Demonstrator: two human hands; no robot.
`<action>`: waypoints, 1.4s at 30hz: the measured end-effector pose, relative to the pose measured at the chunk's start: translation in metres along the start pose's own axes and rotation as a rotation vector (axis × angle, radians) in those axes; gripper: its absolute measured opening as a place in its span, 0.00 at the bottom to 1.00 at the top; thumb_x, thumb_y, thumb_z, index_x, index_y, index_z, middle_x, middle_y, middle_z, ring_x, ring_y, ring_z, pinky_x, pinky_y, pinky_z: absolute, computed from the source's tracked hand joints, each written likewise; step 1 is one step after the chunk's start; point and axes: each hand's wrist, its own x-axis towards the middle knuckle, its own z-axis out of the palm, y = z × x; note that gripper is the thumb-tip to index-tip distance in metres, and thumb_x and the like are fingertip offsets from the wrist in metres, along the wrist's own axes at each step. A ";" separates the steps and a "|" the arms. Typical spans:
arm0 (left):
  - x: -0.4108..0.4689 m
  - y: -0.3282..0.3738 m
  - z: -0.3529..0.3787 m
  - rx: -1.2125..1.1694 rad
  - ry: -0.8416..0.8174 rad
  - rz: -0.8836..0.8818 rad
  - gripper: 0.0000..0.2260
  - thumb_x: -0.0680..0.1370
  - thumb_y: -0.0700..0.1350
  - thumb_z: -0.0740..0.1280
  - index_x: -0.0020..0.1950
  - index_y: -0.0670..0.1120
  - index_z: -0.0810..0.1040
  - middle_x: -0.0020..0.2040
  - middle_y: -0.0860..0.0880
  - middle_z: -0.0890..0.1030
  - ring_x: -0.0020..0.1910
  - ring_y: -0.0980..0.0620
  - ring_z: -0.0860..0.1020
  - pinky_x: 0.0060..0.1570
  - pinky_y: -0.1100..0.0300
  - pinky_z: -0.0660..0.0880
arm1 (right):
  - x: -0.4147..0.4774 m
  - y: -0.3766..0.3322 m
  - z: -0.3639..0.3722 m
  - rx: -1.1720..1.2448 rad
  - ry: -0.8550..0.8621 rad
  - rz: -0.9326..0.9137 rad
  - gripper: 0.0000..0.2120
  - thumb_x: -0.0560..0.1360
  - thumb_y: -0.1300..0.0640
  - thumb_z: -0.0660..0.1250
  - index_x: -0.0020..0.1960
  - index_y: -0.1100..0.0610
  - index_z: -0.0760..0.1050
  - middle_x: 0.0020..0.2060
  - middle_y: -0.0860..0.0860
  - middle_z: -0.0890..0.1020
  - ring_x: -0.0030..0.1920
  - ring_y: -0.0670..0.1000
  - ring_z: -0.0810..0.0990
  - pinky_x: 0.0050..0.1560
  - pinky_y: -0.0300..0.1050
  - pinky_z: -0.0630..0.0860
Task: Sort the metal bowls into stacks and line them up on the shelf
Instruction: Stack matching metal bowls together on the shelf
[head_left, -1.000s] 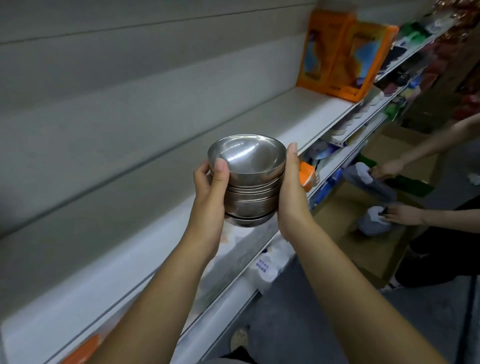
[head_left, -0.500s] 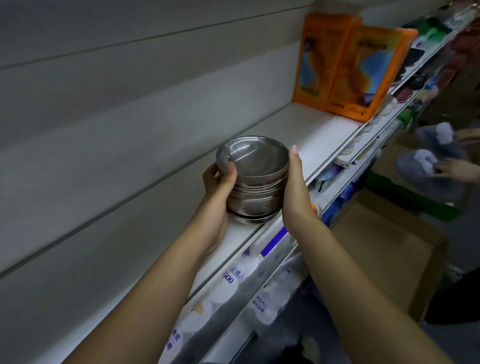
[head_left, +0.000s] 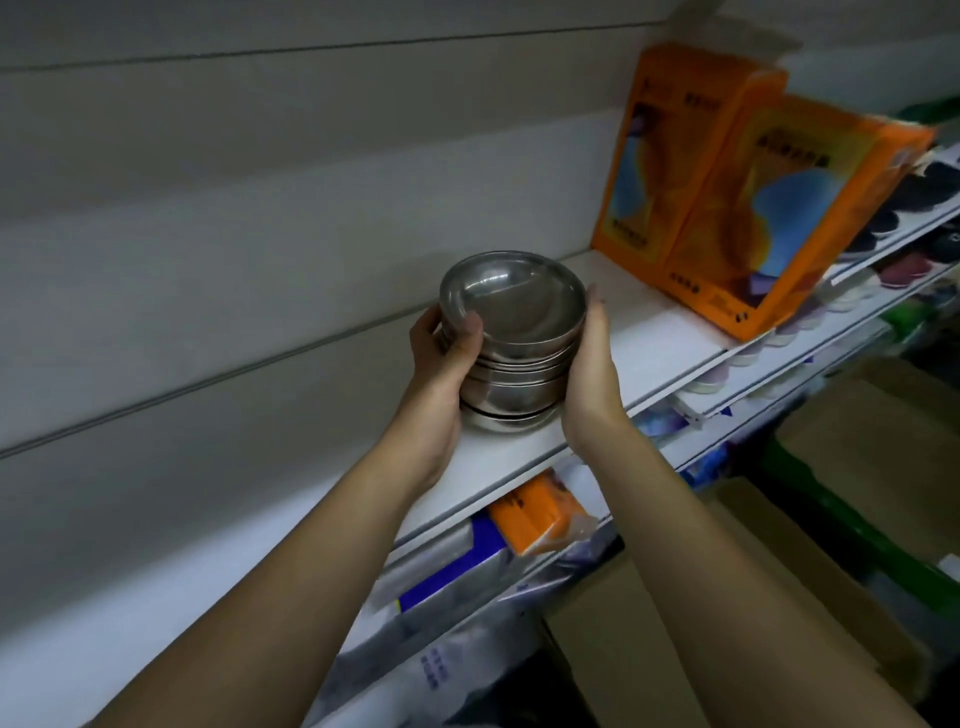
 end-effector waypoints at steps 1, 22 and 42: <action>0.007 -0.005 0.011 -0.003 0.010 0.011 0.28 0.72 0.60 0.73 0.66 0.51 0.69 0.56 0.59 0.84 0.60 0.59 0.81 0.62 0.56 0.76 | 0.012 -0.004 -0.008 -0.005 -0.013 -0.001 0.25 0.82 0.34 0.49 0.51 0.45 0.80 0.46 0.43 0.85 0.53 0.45 0.82 0.60 0.45 0.76; 0.137 -0.064 0.127 -0.080 0.092 -0.007 0.33 0.74 0.59 0.67 0.75 0.49 0.63 0.69 0.50 0.77 0.64 0.57 0.80 0.64 0.56 0.76 | 0.155 -0.026 -0.095 0.096 0.081 -0.267 0.12 0.85 0.43 0.54 0.67 0.42 0.68 0.59 0.38 0.77 0.65 0.42 0.74 0.67 0.35 0.69; 0.210 -0.077 0.135 0.142 0.290 -0.011 0.28 0.76 0.69 0.60 0.71 0.58 0.61 0.61 0.57 0.76 0.60 0.59 0.78 0.65 0.54 0.76 | 0.217 -0.034 -0.081 0.009 0.054 -0.296 0.23 0.85 0.43 0.52 0.75 0.53 0.68 0.66 0.46 0.76 0.63 0.38 0.76 0.60 0.29 0.71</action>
